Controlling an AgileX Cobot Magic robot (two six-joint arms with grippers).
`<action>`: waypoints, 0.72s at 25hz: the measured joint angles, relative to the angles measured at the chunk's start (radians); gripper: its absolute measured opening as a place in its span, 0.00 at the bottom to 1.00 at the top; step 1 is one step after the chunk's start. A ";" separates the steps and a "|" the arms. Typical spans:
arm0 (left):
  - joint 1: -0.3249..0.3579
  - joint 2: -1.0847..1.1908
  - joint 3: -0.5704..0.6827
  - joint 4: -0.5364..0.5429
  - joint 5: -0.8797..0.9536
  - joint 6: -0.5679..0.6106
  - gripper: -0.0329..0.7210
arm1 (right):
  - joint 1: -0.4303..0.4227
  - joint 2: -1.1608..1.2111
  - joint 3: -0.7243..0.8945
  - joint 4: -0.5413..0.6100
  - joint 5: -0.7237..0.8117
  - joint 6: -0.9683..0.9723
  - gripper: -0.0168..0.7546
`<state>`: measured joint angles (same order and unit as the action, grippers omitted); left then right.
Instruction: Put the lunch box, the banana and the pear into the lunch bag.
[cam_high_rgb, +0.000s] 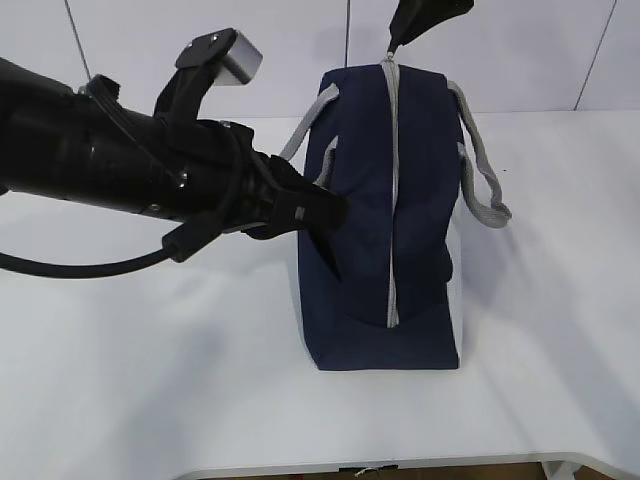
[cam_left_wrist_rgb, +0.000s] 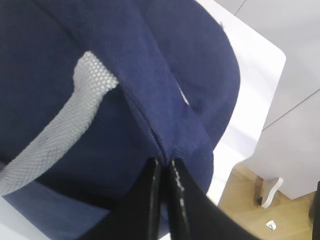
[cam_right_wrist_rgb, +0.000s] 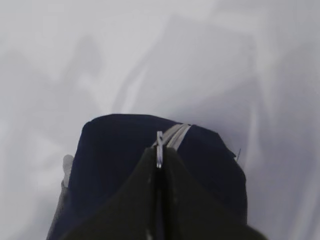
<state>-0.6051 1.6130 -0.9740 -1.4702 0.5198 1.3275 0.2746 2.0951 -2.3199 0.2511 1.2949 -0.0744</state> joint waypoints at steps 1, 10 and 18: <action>0.000 0.000 0.000 0.000 0.002 0.000 0.03 | -0.005 0.014 -0.023 0.000 0.000 0.000 0.04; 0.001 0.000 0.000 0.015 0.004 0.000 0.02 | -0.027 0.140 -0.180 -0.001 0.019 0.000 0.04; 0.001 0.000 -0.002 0.037 0.010 0.000 0.02 | -0.057 0.207 -0.215 -0.001 0.009 0.000 0.05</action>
<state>-0.6042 1.6130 -0.9758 -1.4336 0.5297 1.3275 0.2179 2.3024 -2.5350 0.2496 1.3038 -0.0744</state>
